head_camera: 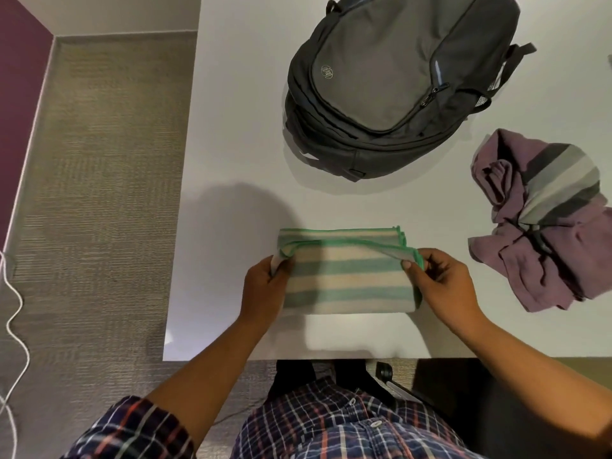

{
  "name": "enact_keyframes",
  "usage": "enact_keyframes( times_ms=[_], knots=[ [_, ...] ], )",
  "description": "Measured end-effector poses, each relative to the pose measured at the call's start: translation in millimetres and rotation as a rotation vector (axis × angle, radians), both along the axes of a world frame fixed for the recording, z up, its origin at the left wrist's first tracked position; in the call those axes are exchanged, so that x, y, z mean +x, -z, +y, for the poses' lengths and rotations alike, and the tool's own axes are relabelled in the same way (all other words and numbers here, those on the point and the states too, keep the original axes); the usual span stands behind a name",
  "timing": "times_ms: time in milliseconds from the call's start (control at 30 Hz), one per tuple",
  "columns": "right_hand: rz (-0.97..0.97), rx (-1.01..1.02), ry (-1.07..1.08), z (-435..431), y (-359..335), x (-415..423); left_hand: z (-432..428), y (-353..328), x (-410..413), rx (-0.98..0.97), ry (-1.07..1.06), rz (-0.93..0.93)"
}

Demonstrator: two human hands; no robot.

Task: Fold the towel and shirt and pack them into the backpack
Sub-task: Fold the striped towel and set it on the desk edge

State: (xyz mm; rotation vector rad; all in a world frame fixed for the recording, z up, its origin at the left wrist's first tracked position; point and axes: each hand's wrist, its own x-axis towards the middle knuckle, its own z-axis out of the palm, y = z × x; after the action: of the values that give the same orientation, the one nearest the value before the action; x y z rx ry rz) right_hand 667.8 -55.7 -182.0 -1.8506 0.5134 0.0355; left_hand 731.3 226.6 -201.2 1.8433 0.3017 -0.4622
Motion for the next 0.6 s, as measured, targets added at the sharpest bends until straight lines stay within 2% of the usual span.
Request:
enact_keyframes(
  times_ms=[167, 300, 400, 500, 600],
  knots=[
    [0.058, -0.111, 0.065, 0.9, 19.0, 31.8, -9.9, 11.2, 25.2, 0.097, -0.024, -0.023],
    [0.156, -0.299, 0.039, -3.3, 37.0, 45.3, -11.9, 21.2, 38.4, 0.200, 0.045, -0.059],
    [0.256, -0.366, 0.028, -3.3, 42.8, 46.8, -11.2, 26.1, 42.5, 0.320, 0.088, -0.103],
    [0.267, -0.479, 0.039, 4.0, 38.9, 41.3, -11.4, 26.4, 38.0, 0.551, 0.043, -0.244],
    [0.080, -0.627, -0.014, 19.2, 27.5, 34.7, -13.7, 24.7, 24.6, 0.743, 0.117, -0.550]
  ],
)
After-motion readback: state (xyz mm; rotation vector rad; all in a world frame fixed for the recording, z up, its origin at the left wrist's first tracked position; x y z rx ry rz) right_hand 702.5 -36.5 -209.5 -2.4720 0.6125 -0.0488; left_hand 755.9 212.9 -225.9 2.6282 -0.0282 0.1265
